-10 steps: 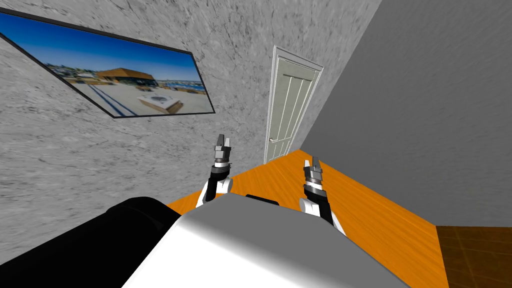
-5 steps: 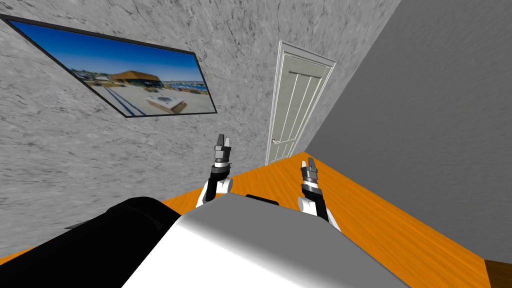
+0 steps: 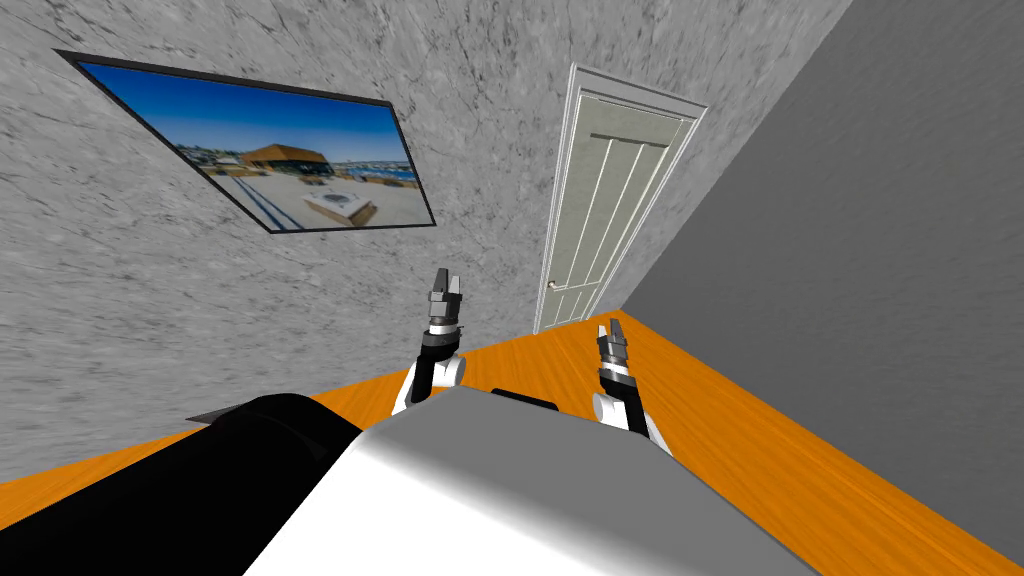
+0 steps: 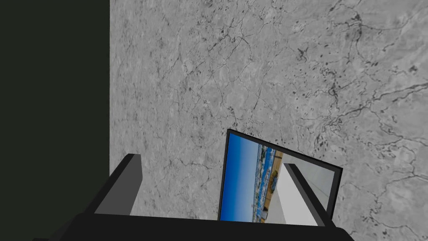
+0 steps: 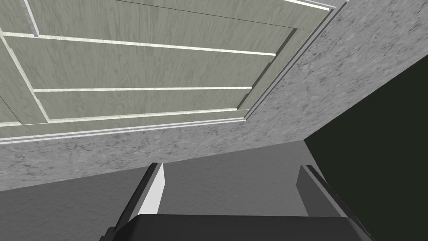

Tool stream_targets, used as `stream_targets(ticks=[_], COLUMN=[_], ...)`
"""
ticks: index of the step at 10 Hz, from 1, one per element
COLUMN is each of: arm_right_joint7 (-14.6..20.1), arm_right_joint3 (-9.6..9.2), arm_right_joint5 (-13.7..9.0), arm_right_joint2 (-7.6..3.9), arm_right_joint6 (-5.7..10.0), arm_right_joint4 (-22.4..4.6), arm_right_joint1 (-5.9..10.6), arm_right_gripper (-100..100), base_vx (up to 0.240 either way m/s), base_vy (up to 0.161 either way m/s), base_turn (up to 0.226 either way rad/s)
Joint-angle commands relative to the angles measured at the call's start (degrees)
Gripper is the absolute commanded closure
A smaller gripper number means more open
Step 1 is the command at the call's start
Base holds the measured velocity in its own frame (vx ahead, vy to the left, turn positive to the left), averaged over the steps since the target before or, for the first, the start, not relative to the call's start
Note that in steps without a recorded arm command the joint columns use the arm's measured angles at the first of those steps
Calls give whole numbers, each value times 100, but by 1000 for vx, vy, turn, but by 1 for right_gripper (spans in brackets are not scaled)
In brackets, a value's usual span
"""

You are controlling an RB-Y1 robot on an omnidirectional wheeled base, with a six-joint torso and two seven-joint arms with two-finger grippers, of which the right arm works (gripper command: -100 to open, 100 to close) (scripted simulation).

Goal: Pull the door open

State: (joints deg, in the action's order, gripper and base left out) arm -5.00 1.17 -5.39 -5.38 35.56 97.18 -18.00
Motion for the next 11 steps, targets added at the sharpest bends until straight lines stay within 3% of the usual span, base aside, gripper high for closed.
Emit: stream_targets(ticks=[1, 11], arm_right_joint7=[35, 228], arm_right_joint3=[0, -40], arm_right_joint5=[-36, -238], arm_right_joint2=[-42, -236], arm_right_joint6=[40, 328], arm_right_joint4=[-240, -1796], arm_right_joint1=[98, 713], arm_right_gripper=[-100, -100], base_vx=[57, 73], base_vy=[-66, -84], base_turn=[169, 158])
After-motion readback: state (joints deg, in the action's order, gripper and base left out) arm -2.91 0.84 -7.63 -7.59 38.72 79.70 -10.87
